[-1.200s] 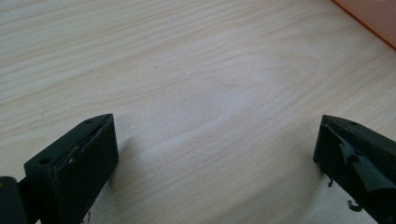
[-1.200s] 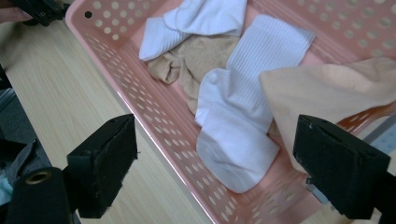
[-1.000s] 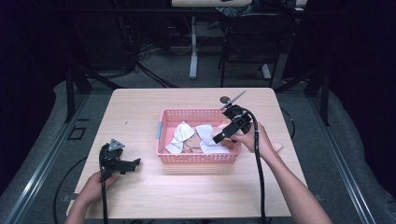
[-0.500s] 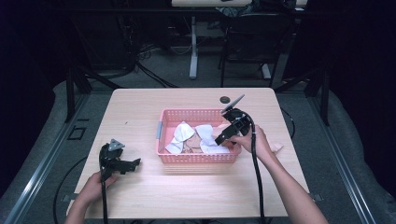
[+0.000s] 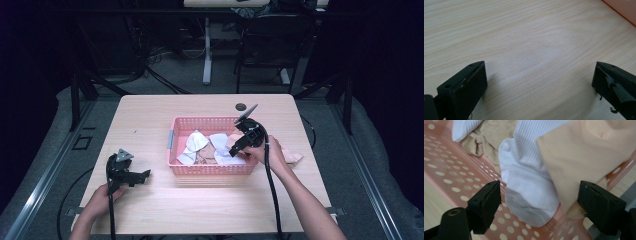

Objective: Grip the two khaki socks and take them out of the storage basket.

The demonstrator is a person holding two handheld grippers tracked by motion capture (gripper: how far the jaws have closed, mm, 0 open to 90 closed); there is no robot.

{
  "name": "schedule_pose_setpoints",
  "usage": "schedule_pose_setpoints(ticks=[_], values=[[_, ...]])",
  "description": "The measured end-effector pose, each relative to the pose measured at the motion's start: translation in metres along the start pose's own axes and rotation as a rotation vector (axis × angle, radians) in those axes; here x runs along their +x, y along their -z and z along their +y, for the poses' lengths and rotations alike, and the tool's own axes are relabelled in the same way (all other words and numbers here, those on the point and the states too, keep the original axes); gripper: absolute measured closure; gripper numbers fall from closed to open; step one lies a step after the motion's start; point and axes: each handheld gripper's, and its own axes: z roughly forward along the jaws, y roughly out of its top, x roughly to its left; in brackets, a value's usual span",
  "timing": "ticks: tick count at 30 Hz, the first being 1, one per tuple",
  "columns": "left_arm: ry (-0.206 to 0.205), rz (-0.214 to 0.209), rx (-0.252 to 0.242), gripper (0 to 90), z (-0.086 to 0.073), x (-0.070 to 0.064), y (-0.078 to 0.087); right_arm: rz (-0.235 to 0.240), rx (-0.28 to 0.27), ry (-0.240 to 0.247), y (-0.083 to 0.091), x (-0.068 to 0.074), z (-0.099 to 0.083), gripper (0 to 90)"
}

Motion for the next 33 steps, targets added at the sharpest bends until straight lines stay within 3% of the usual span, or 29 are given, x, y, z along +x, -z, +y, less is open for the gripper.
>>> schedule_pose_setpoints(ticks=[7, 9, 12, 14, 17, 18, 20, 29, 33], values=[[0.0, 0.0, 0.0, 0.0, 0.0, 0.0, 0.0, -0.039, 0.001, 0.026, -0.011, 0.001, 0.009, 19.8], [0.0, 0.0, 0.0, 0.0, 0.0, 0.0, 0.0, -0.068, 0.007, 0.049, -0.015, 0.004, 0.013, 23.3], [0.0, 0.0, 0.0, 0.0, 0.0, 0.0, 0.0, -0.104, -0.004, 0.044, -0.02, 0.005, 0.016, 32.6], [0.0, 0.0, 0.0, 0.0, 0.0, 0.0, 0.0, -0.138, 0.023, 0.043, -0.025, 0.003, 0.019, 35.2], [0.0, 0.0, 0.0, 0.0, 0.0, 0.0, 0.0, -0.146, 0.021, 0.029, -0.031, 0.0, 0.02, 37.5], [0.0, 0.0, 0.0, 0.0, 0.0, 0.0, 0.0, -0.159, 0.039, 0.047, -0.03, -0.002, 0.021, 38.5], [0.0, 0.0, 0.0, 0.0, 0.0, 0.0, 0.0, -0.167, 0.013, 0.046, -0.03, -0.002, 0.022, 40.9], [0.0, 0.0, 0.0, 0.0, 0.0, 0.0, 0.0, -0.191, 0.004, 0.097, -0.035, 0.006, 0.028, 42.5], [0.0, 0.0, 0.0, 0.0, 0.0, 0.0, 0.0, -0.197, 0.005, 0.117, -0.039, 0.009, 0.03, 52.0]])
